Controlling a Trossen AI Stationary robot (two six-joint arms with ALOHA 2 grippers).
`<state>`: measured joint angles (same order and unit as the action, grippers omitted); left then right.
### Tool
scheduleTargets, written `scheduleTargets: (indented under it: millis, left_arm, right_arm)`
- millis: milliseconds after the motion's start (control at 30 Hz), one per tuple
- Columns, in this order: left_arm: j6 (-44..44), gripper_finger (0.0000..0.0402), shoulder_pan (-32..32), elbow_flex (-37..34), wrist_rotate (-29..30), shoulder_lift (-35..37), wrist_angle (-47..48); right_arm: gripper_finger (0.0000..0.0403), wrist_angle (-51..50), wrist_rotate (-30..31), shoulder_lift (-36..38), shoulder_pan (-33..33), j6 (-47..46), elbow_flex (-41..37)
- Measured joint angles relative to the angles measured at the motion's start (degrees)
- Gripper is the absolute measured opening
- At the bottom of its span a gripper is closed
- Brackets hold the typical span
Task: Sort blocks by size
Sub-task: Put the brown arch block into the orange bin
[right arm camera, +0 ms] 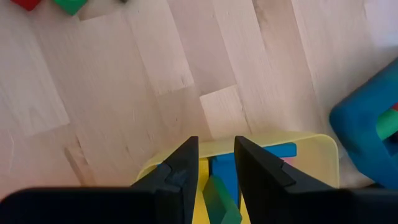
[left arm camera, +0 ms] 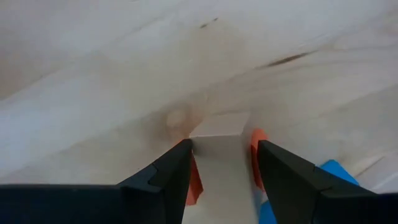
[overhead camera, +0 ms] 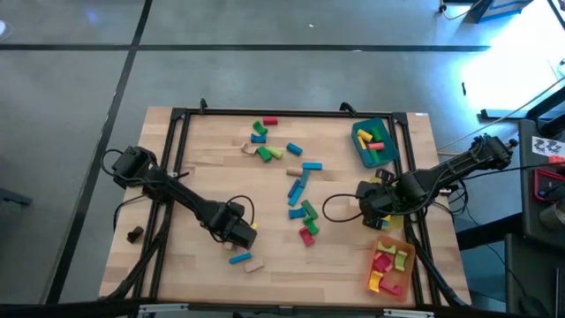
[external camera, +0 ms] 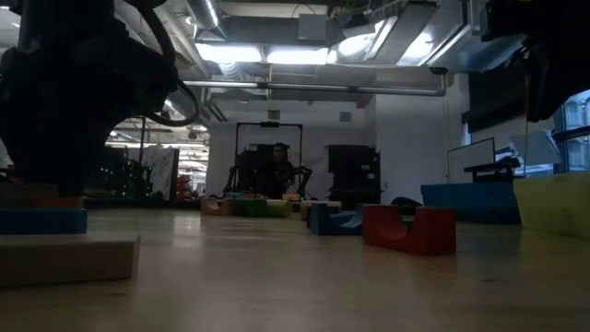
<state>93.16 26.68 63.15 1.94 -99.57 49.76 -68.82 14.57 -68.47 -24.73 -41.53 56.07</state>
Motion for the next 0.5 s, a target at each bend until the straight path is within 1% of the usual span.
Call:
scheduleTargets:
  millis: [167,500]
  left_arm:
    - [-0.1,0.0172,-0.03,-0.32,1.96,-0.17,0.11]
    - [-1.83,0.0172,0.0,-0.28,2.11,-0.39,0.16]
  right_arm:
    - [0.0105,0.0,0.0,0.0,0.0,0.02,0.0]
    - [0.0105,0.0,0.0,0.0,0.0,0.02,-0.01]
